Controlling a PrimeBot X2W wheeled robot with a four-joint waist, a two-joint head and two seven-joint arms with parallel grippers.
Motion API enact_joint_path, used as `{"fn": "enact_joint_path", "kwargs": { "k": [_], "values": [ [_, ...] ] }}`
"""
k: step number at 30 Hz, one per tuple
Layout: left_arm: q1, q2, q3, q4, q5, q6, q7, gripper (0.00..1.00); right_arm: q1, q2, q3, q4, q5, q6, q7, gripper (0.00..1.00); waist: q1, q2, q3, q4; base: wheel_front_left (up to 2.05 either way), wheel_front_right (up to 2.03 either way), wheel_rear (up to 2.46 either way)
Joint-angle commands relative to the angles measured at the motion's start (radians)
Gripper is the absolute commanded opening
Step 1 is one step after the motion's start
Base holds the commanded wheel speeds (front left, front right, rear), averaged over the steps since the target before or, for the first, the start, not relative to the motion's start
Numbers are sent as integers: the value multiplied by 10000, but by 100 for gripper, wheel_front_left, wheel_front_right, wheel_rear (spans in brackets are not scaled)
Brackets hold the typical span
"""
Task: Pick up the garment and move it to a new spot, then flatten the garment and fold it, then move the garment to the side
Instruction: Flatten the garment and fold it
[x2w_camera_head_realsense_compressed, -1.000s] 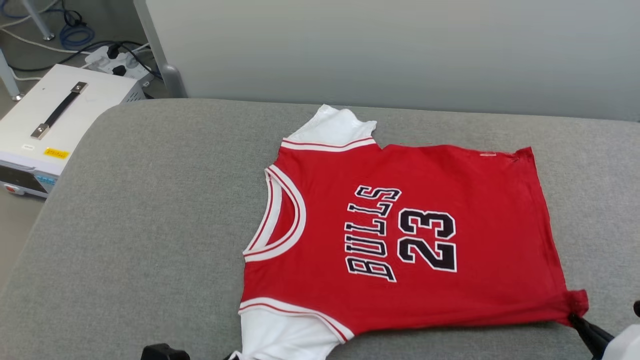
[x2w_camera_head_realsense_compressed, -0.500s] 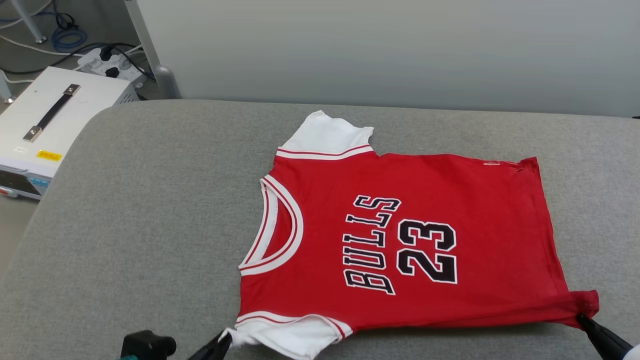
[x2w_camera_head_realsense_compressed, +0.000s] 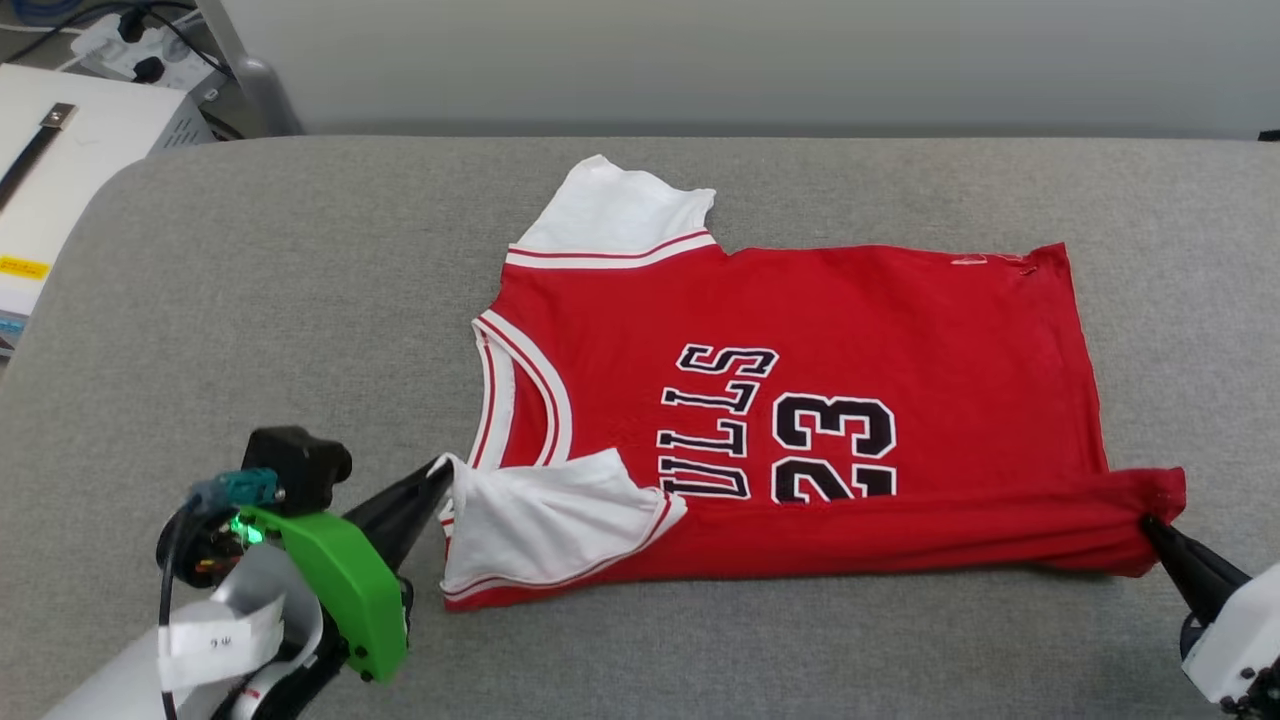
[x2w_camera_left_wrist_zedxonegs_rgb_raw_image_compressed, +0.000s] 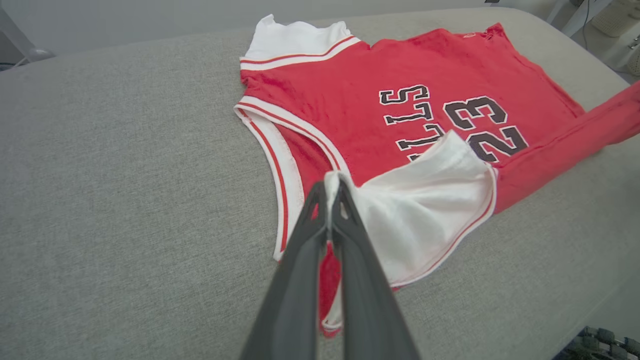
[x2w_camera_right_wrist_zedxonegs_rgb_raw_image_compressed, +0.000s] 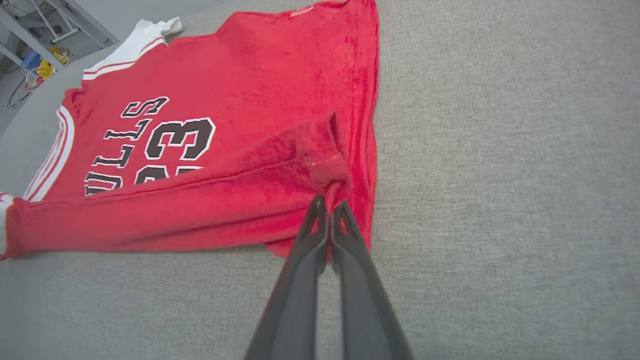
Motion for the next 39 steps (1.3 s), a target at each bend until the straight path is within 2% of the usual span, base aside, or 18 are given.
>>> {"fn": "enact_joint_path", "kwargs": {
  "k": [1,10,17,18,20,24,30,35,39],
  "values": [
    [-413,-52,-12,207,41,-98,223,0,-334,80,59,107,-116,-80,46,0,1,0,321,-249,0,0,0],
    [-2090,-301,-190,1972,153,-721,1193,0,-1781,267,556,1091,-588,-80,338,0,1,0,1056,-670,0,0,0],
    [-2630,-593,-447,3048,278,-958,1464,0,-2399,298,970,1634,-664,-80,292,0,1,0,1370,-744,0,0,0],
    [-2842,-780,-601,3546,533,-1011,1324,100,-2627,306,1079,1960,-762,-80,263,100,1,0,1436,-733,0,0,0],
    [-3001,-1171,-646,4224,665,-1064,842,100,-2846,325,1192,2294,-972,-80,104,100,1,0,1332,-648,0,0,0],
    [-2984,-1582,-419,4742,531,-1052,50,100,-2857,189,1222,2378,-1233,-80,-64,100,1,0,1046,-510,0,0,0],
    [-2635,-1980,372,4852,-18,-732,-1342,100,-2615,-44,1004,1880,-1704,-80,-169,100,1,0,557,-306,0,0,0],
    [-1899,-2041,1030,4179,-556,-164,-2101,100,-2124,54,479,1087,-2229,-80,184,100,1,0,225,-161,0,0,0],
    [-1041,-1989,1203,3177,-818,468,-2173,100,-1596,364,-1,364,-2787,-80,828,100,1,0,112,-90,0,0,0]
  ]
}}
